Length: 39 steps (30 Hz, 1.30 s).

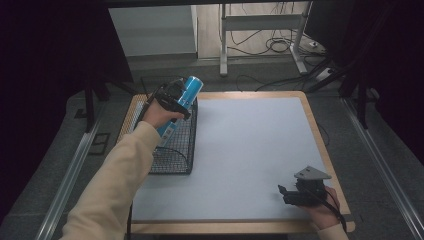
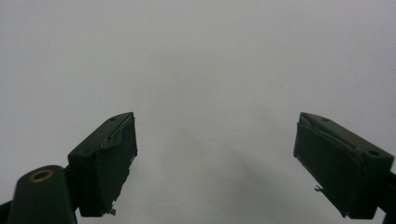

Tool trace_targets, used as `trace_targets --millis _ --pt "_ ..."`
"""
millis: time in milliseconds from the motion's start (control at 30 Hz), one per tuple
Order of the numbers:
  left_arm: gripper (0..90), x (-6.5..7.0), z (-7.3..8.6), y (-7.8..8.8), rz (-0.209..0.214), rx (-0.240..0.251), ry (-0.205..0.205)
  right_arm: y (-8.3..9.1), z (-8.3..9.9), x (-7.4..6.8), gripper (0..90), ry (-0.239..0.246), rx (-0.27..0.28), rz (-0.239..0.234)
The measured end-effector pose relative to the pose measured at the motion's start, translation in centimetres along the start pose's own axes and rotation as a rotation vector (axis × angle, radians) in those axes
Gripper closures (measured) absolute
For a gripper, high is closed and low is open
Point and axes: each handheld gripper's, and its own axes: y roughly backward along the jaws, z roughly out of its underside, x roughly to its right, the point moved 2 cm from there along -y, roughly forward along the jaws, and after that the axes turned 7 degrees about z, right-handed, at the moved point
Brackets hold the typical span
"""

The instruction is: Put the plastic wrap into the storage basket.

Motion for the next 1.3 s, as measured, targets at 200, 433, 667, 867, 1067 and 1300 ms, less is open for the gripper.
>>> trace_targets --millis 200,433,667,867,1067,1300 --pt "11.4 2.8 1.8 1.7 0.074 0.071 -0.063 0.0 0.0 0.0 13.6 -0.004 0.002 0.008" --pt "12.5 6.2 3.6 3.3 0.184 0.156 -0.119 0.1 0.0 0.0 13.6 -0.003 0.003 0.009" --pt "13.3 9.9 6.1 3.9 0.274 0.217 -0.174 0.3 -0.1 0.0 13.6 0.0 0.011 0.013" --pt "13.0 13.6 8.7 3.6 0.328 0.258 -0.239 0.4 -0.1 -0.2 13.6 0.008 0.013 0.013" --pt "13.5 16.4 11.4 2.0 0.369 0.278 -0.286 0.4 -0.1 -0.1 13.6 0.01 0.015 0.013" --pt "13.9 18.3 14.4 -0.6 0.39 0.257 -0.313 0.4 -0.1 -0.2 13.6 0.008 0.024 0.015"
